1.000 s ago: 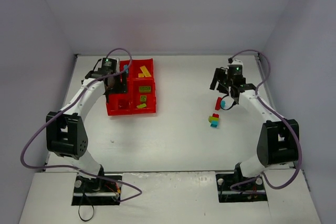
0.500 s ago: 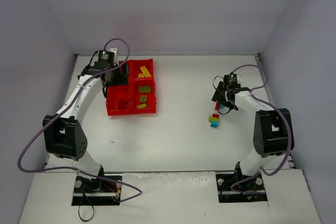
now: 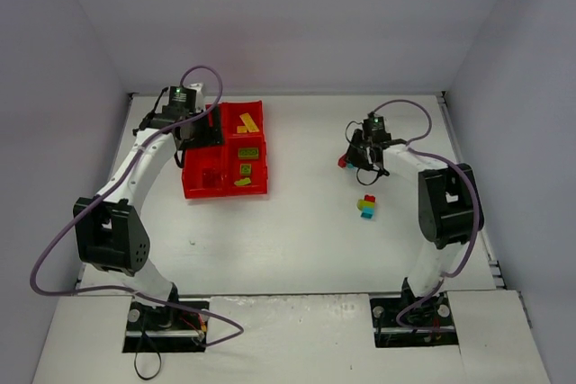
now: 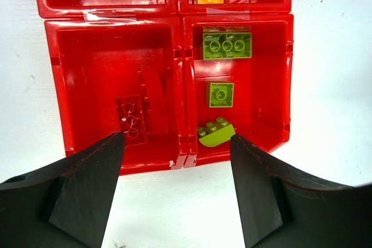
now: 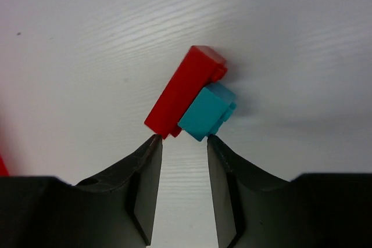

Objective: Sort the legos into containers by color

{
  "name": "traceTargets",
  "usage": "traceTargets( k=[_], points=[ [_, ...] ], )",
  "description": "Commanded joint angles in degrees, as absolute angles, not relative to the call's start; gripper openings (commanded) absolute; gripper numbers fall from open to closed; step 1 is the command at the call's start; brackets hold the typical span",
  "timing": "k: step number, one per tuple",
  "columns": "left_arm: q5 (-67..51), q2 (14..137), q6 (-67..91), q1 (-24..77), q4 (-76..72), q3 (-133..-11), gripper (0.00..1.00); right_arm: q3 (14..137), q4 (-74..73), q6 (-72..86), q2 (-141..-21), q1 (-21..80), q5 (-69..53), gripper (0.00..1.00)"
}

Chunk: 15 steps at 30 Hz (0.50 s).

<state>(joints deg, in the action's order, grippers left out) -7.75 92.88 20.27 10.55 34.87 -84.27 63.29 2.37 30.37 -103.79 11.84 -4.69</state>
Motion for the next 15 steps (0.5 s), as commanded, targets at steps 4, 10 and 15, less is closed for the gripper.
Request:
traceTargets(
  k=[4, 10, 15],
  points=[
    [-9.84, 89.65, 21.88, 10.99, 32.61, -85.61, 0.67, 71.62, 7.38, 25.15, -106.79, 16.26, -13.80, 0.36],
    [-10.46, 89.82, 21.88, 10.99, 32.70, -85.96, 0.67, 73.04, 4.75, 19.17, -104.77, 16.17, -10.38, 0.43],
    [-11.16, 90.44, 22.06, 10.99, 32.43, -86.57, 0.67, 72.69, 0.28, 18.80, -102.40, 16.26, -4.58, 0.47]
  ],
)
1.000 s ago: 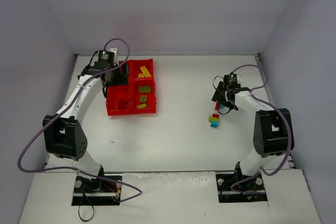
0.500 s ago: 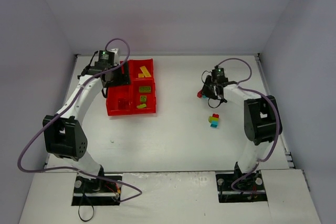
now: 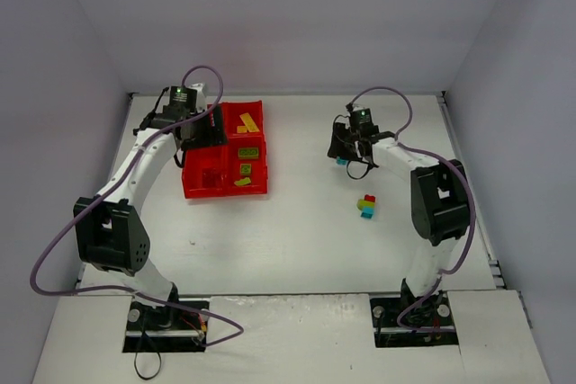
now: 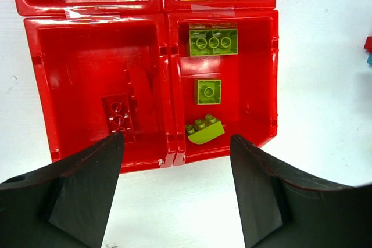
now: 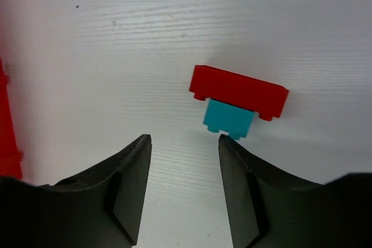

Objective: Sort the legos into containers by color

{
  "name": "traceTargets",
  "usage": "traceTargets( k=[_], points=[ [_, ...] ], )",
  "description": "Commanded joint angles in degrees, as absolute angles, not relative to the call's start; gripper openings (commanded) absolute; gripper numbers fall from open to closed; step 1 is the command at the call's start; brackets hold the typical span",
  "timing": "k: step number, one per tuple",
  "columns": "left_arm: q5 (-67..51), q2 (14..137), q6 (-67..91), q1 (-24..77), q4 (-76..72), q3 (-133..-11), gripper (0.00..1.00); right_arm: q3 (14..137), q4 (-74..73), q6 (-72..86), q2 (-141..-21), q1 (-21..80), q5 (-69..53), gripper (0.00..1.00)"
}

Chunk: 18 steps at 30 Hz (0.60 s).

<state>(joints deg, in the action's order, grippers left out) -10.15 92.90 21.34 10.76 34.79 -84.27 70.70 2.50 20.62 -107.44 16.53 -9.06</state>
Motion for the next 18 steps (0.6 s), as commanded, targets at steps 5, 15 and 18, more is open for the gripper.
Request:
traceTargets(
  k=[5, 15, 18],
  points=[
    [-12.13, 91.58, 22.41, 11.16, 32.34, -87.36, 0.67, 71.98, -4.04, 24.25, -102.39, 16.52, 1.22, 0.46],
    [-12.13, 91.85, 22.41, 11.51, 32.78, -88.07, 0.67, 74.70, -4.92, 26.54, -107.13, 16.70, 4.75, 0.47],
    [-12.22, 91.67, 22.41, 11.51, 32.96, -87.98, 0.67, 76.02, -5.01, 26.54, -108.54, 17.05, 4.66, 0.47]
  ],
)
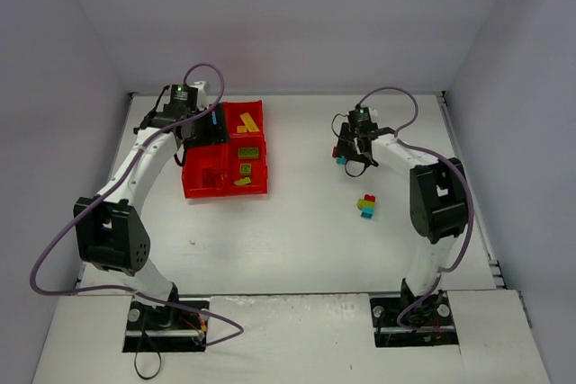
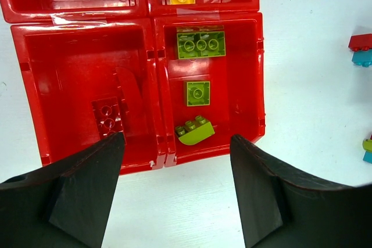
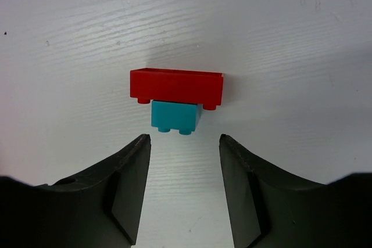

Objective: Sort the legos into containers by color

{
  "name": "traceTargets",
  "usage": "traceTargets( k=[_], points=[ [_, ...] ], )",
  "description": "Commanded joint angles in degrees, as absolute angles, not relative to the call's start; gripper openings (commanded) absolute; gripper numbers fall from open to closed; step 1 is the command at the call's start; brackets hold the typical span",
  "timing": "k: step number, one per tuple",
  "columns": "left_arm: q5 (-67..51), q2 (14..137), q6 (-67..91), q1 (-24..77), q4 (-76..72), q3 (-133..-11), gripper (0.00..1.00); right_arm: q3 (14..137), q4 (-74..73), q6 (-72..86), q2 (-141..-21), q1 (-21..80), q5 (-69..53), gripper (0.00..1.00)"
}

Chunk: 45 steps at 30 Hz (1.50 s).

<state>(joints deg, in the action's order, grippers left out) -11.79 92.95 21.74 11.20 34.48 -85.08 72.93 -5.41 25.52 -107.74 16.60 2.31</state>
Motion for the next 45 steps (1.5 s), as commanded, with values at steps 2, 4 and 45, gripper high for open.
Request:
traceTargets(
  k=[2, 4, 45],
  points=[
    [-12.13, 91.58, 22.33, 11.51, 33.22, -87.89, 0.67, 76.73, -5.10, 26.54, -109.33, 17.31, 4.57, 0.48],
    [-12.13, 91.50, 22.41, 11.51, 33.31, -87.80, 0.67, 77.08, -5.19, 26.63, -110.03, 17.40, 4.57, 0.48],
    [-39.78, 97.82, 24.52, 13.71, 35.34, -102.03, 0.71, 69.96, 20.22, -5.53, -91.33, 26.28, -20.29, 0.00]
  ],
)
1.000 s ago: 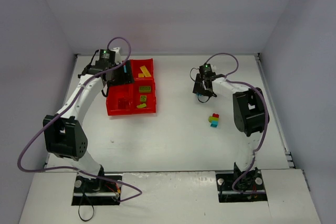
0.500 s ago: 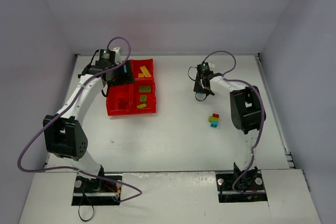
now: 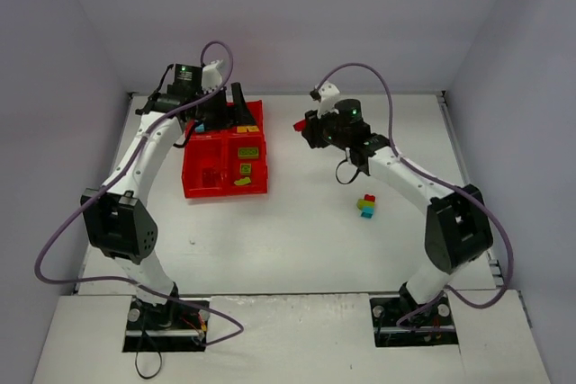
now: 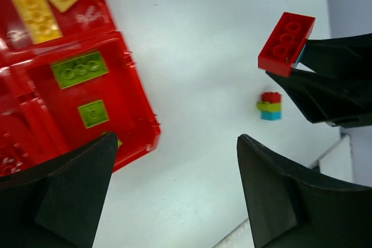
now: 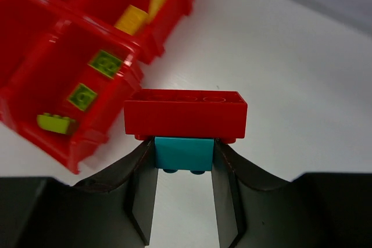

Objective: Sort the legos into containers by color

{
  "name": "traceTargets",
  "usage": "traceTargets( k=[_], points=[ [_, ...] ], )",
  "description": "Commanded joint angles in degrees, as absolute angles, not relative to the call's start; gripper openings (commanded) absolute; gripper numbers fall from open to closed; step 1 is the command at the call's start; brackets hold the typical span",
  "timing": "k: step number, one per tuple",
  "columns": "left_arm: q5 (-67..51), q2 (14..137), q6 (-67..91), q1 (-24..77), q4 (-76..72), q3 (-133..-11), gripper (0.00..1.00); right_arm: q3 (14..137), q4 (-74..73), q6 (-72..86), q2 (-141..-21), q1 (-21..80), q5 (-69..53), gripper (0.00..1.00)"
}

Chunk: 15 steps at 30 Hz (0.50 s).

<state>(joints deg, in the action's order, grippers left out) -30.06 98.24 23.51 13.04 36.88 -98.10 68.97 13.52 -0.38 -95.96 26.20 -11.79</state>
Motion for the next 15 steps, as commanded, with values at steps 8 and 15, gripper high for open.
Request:
traceTargets(
  k=[8, 15],
  points=[
    [-50.70, 99.23, 27.67, 15.03, 29.47, -103.54, 0.79, 73.65, 18.29, -7.82, -89.47, 31.28, -27.68, 0.00],
    [-52.12, 100.46, 30.58, 15.38, 28.04, -103.89, 0.79, 74.18, 16.61, -9.75, -89.21, 32.96, -27.51, 0.01]
  ],
)
